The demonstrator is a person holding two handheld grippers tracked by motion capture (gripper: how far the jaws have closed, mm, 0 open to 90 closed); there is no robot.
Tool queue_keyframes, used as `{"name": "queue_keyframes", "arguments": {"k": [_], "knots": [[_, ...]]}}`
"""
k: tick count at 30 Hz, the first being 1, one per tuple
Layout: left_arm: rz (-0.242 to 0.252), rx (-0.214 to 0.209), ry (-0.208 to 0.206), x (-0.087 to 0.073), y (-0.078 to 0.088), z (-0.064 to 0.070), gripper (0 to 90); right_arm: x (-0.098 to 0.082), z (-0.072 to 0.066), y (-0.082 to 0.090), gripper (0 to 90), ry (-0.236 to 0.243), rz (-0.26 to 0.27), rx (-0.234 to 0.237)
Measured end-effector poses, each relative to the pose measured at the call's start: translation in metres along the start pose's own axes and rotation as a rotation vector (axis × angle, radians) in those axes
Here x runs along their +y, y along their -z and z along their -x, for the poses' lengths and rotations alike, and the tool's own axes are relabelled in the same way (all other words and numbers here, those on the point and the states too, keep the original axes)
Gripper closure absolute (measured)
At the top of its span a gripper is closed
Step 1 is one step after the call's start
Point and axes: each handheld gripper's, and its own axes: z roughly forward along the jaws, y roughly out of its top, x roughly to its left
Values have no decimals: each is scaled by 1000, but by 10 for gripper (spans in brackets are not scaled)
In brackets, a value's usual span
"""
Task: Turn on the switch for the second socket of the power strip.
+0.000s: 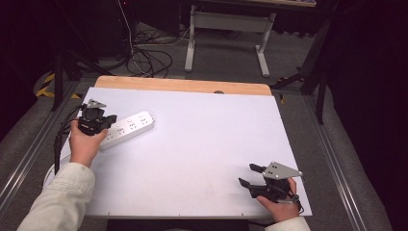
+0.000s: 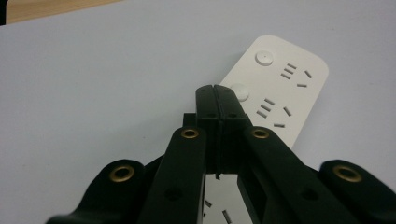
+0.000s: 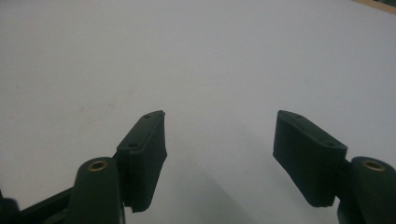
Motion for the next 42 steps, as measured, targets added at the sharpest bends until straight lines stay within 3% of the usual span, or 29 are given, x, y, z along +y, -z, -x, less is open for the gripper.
{"name": "queue_keyframes", "arguments": {"k": [9, 15, 23, 28, 36, 42], "knots": [[-28, -2, 19, -1, -9, -3, 896, 0, 0, -1, 350, -3, -4, 4], [-71, -45, 62, -2, -12, -5, 896, -1, 0, -1, 350, -3, -10, 7], [-74, -50, 67, -2, -16, -4, 895, -1, 0, -2, 350, -6, -9, 14], [-63, -25, 51, -3, -17, -4, 894, -1, 1, -3, 350, -5, -11, 17], [-74, -20, 47, -4, -20, -2, 892, -1, 1, -2, 350, -4, -12, 18], [-67, -3, 8, -4, -20, 2, 887, -1, 0, -3, 350, -4, -12, 21]]}}
